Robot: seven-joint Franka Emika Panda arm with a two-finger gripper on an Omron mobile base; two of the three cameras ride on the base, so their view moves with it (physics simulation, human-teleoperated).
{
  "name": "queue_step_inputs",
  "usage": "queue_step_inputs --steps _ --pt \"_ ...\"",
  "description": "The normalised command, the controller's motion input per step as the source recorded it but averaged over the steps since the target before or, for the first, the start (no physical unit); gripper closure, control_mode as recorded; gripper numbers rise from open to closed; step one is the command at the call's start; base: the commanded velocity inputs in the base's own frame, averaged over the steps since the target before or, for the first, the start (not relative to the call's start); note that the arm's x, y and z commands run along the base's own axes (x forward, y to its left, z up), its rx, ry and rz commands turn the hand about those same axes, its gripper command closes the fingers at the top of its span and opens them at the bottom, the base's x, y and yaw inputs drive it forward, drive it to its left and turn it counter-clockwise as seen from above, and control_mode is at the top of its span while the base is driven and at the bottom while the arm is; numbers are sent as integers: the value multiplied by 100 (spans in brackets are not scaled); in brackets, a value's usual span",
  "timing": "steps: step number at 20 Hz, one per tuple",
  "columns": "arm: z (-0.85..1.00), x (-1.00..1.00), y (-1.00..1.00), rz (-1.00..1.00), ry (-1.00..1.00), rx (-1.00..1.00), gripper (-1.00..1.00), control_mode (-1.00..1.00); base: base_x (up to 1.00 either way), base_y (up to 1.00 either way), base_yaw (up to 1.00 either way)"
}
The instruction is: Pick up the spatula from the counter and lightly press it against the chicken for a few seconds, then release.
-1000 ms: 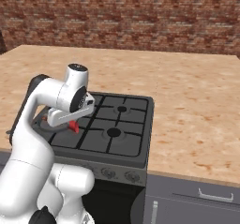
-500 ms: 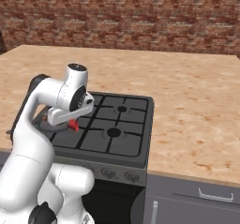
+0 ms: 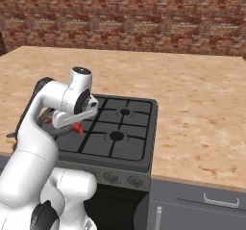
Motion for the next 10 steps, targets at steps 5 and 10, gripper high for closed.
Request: queue_step_inputs --steps 5,10 --pt "-11 15 1 0 0 0 100 -100 0 0 0" --pt "-9 10 3 0 0 0 100 -100 0 0 0"
